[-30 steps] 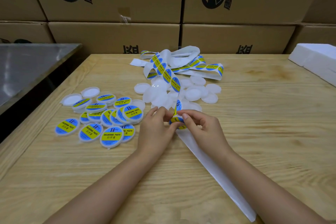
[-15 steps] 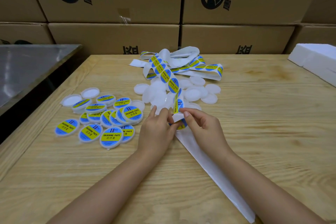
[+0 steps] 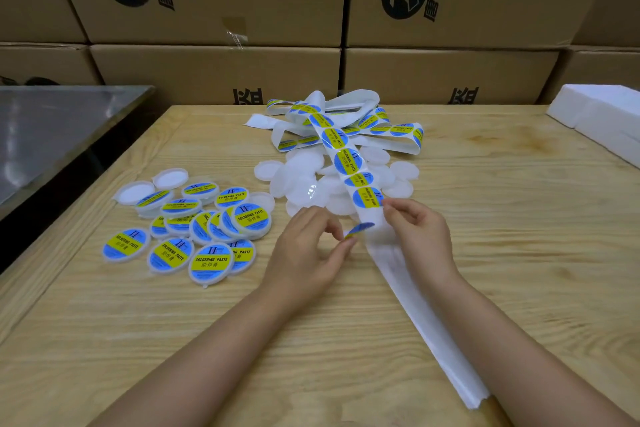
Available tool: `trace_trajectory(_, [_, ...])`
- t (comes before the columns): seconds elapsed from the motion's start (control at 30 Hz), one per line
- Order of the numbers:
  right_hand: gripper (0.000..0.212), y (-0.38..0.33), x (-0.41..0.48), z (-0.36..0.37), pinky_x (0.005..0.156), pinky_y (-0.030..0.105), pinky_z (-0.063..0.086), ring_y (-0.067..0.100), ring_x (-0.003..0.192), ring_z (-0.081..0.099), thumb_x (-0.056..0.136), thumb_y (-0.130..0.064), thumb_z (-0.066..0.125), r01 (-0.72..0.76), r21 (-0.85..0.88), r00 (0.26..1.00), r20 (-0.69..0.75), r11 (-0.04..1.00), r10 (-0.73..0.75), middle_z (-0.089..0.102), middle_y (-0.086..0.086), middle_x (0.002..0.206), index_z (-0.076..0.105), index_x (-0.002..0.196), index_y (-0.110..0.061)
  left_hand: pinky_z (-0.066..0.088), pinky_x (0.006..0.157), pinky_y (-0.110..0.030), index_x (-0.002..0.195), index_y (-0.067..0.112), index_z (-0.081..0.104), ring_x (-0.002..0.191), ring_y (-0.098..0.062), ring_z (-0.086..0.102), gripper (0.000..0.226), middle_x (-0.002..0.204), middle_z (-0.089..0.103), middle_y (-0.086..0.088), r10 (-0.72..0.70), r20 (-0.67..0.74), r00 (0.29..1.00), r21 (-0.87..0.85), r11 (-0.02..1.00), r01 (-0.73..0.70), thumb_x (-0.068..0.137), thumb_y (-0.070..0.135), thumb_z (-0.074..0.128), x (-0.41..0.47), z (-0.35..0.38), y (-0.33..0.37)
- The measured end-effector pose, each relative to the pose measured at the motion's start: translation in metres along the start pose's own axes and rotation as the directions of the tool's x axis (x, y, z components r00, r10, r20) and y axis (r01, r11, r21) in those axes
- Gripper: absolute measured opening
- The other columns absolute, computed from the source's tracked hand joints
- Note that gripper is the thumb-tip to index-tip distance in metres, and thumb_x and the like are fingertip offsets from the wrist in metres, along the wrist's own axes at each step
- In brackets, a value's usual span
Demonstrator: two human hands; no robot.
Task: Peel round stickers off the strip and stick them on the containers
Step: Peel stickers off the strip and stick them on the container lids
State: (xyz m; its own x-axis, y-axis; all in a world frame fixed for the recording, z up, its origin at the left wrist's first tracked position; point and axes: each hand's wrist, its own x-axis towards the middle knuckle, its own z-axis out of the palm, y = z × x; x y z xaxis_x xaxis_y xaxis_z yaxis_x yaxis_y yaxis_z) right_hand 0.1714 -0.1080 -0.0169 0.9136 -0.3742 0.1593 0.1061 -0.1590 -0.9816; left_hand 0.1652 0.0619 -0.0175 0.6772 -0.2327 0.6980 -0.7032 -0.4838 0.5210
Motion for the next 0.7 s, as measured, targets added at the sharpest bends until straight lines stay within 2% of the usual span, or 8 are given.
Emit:
trace_trajectory(0.1, [0.025, 0.004, 0.004, -0.005, 0.087, 0.027, 0.044, 0.018, 0.103, 0.062, 0.082, -0.008, 0.061, 0.063, -0.293, 0.997, -0.015, 0.954, -0.071, 0.069, -0.001, 0.104, 0.068, 0.105, -0.016, 0.042, 0.07, -0.015, 0.073, 0.017, 0.054, 0.071, -0.003, 0.051, 0.018, 0.072, 0.056, 0.01, -0.191, -0.02, 0.981, -0.15, 0.971, 0.186, 0.078, 0.012, 0.071, 0.002, -0.002, 0.0])
trace_trajectory(0.17, [0.037, 0.006, 0.004, -0.007, 0.096, 0.026, 0.034, 0.027, 0.116, 0.05, 0.08, -0.004, 0.062, 0.189, -0.562, 0.976, 0.015, 0.806, -0.219, 0.058, 0.007, 0.123, 0.065, 0.116, -0.013, 0.043, 0.066, -0.012, 0.071, 0.018, 0.054, 0.065, 0.0, 0.052, 0.022, 0.068, 0.057, 0.013, -0.394, 0.034, 0.918, -0.301, 0.872, 0.386, 0.079, 0.006, 0.071, 0.005, -0.004, -0.003])
trace_trajectory(0.2, [0.039, 0.005, 0.003, -0.006, 0.096, 0.024, 0.03, 0.03, 0.116, 0.046, 0.079, -0.002, 0.063, 0.261, -0.607, 0.951, 0.028, 0.751, -0.307, 0.054, 0.01, 0.124, 0.064, 0.117, -0.012, 0.043, 0.064, -0.013, 0.07, 0.017, 0.055, 0.062, 0.0, 0.053, 0.022, 0.067, 0.056, 0.013, -0.46, 0.073, 0.885, -0.363, 0.814, 0.453, 0.08, 0.004, 0.07, 0.007, -0.005, -0.004])
trace_trajectory(0.27, [0.035, -0.003, -0.002, -0.003, 0.089, 0.018, 0.028, 0.028, 0.103, 0.046, 0.079, 0.001, 0.062, 0.392, -0.572, 0.882, 0.01, 0.721, -0.471, 0.054, 0.012, 0.11, 0.067, 0.111, -0.01, 0.043, 0.063, -0.017, 0.071, 0.015, 0.055, 0.062, -0.005, 0.053, 0.022, 0.065, 0.056, 0.006, -0.503, 0.137, 0.854, -0.438, 0.742, 0.507, 0.081, 0.001, 0.068, 0.008, -0.007, -0.007])
trace_trajectory(0.37, [0.022, -0.011, -0.011, 0.003, 0.083, 0.021, 0.033, 0.017, 0.088, 0.043, 0.081, -0.01, 0.06, 0.532, -0.49, 0.789, -0.01, 0.69, -0.615, 0.053, 0.01, 0.09, 0.071, 0.1, -0.009, 0.045, 0.064, -0.02, 0.072, 0.012, 0.054, 0.063, -0.009, 0.053, 0.021, 0.065, 0.056, 0.001, -0.502, 0.177, 0.846, -0.493, 0.699, 0.518, 0.081, -0.002, 0.066, 0.01, -0.009, -0.006])
trace_trajectory(0.5, [0.006, -0.016, -0.017, 0.005, 0.085, 0.025, 0.025, 0.014, 0.096, 0.042, 0.08, -0.024, 0.072, 0.441, -0.41, 0.889, 0.079, 0.799, -0.45, 0.052, -0.002, 0.096, 0.072, 0.085, -0.026, 0.045, 0.064, -0.016, 0.074, 0.01, 0.054, 0.06, -0.004, 0.054, 0.02, 0.065, 0.057, 0.0, -0.493, 0.202, 0.846, -0.523, 0.676, 0.519, 0.081, -0.004, 0.065, 0.011, -0.009, -0.006])
trace_trajectory(0.6, [0.022, -0.019, -0.018, 0.004, 0.092, 0.025, 0.026, 0.011, 0.102, 0.04, 0.077, -0.017, 0.075, 0.367, -0.335, 0.93, 0.132, 0.868, -0.342, 0.049, -0.01, 0.094, 0.064, 0.075, -0.036, 0.046, 0.063, -0.015, 0.074, 0.011, 0.054, 0.06, -0.003, 0.055, 0.02, 0.064, 0.058, 0.002, -0.488, 0.206, 0.848, -0.518, 0.681, 0.518, 0.08, -0.004, 0.066, 0.011, -0.008, -0.007])
trace_trajectory(0.7, [0.028, -0.022, -0.018, 0.004, 0.1, 0.038, 0.03, 0.009, 0.102, 0.041, 0.077, -0.015, 0.074, 0.337, -0.305, 0.941, 0.142, 0.891, -0.308, 0.049, -0.012, 0.093, 0.058, 0.069, -0.038, 0.046, 0.062, -0.014, 0.072, 0.012, 0.056, 0.061, -0.003, 0.059, 0.02, 0.06, 0.061, 0.009, -0.496, 0.209, 0.842, -0.517, 0.675, 0.526, 0.079, -0.002, 0.068, 0.01, -0.007, -0.01])
